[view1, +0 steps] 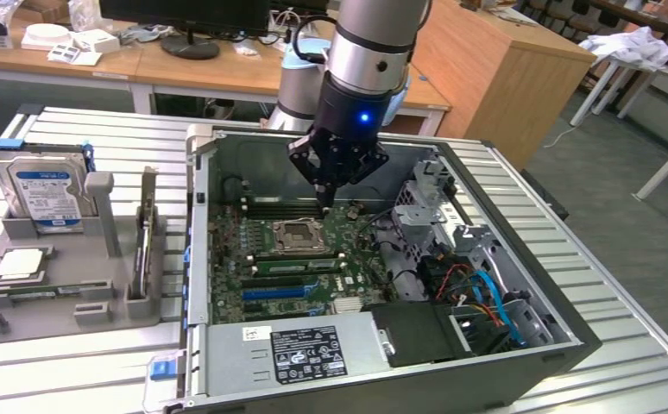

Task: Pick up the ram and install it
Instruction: 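Press down the ram until it locks into place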

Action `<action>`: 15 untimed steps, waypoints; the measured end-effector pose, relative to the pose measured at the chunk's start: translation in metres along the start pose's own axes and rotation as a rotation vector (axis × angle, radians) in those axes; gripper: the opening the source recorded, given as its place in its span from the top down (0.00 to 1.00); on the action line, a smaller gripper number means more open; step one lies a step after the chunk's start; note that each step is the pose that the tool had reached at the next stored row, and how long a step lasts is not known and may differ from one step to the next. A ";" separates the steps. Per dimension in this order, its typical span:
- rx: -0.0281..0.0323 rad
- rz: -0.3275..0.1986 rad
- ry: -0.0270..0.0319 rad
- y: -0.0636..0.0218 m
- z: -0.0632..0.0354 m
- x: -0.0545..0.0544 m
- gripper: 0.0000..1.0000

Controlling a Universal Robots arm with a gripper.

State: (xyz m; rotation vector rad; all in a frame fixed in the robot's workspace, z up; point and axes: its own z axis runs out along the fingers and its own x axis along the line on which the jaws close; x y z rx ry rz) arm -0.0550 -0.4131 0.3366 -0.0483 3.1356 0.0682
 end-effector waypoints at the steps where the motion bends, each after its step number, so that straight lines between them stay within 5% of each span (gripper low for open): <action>1: -0.0002 0.000 0.0007 0.0000 0.0000 0.001 0.89; 9: -0.0018 0.004 0.0140 0.0001 0.0000 0.003 0.89; 15: -0.0019 0.004 0.0145 0.0001 0.0000 0.003 0.89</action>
